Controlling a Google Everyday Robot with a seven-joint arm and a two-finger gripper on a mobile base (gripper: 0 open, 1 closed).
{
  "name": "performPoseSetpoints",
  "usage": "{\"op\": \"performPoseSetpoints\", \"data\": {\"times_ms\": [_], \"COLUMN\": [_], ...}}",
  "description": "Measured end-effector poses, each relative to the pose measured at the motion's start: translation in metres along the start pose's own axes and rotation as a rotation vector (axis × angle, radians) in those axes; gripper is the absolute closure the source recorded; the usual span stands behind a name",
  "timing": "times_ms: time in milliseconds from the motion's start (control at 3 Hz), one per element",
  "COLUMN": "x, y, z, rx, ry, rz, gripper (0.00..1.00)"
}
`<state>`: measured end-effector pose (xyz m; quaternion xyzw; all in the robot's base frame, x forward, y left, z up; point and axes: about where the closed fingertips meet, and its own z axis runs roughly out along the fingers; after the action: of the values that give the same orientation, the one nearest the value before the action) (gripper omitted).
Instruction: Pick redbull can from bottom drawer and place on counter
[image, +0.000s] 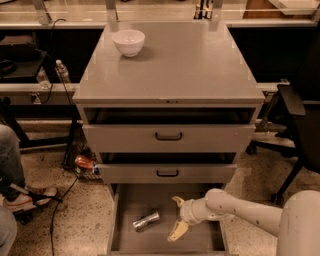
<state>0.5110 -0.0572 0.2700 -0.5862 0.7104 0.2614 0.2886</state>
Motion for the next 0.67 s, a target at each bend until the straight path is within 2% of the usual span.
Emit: {"op": "performPoseSetpoints", "data": {"times_ms": [667], "x": [-0.008], "y": [0.011], "z": [0.06], "rx": [-0.05], "ry": [-0.04], "rz": [-0.029], "gripper": [0.0]}}
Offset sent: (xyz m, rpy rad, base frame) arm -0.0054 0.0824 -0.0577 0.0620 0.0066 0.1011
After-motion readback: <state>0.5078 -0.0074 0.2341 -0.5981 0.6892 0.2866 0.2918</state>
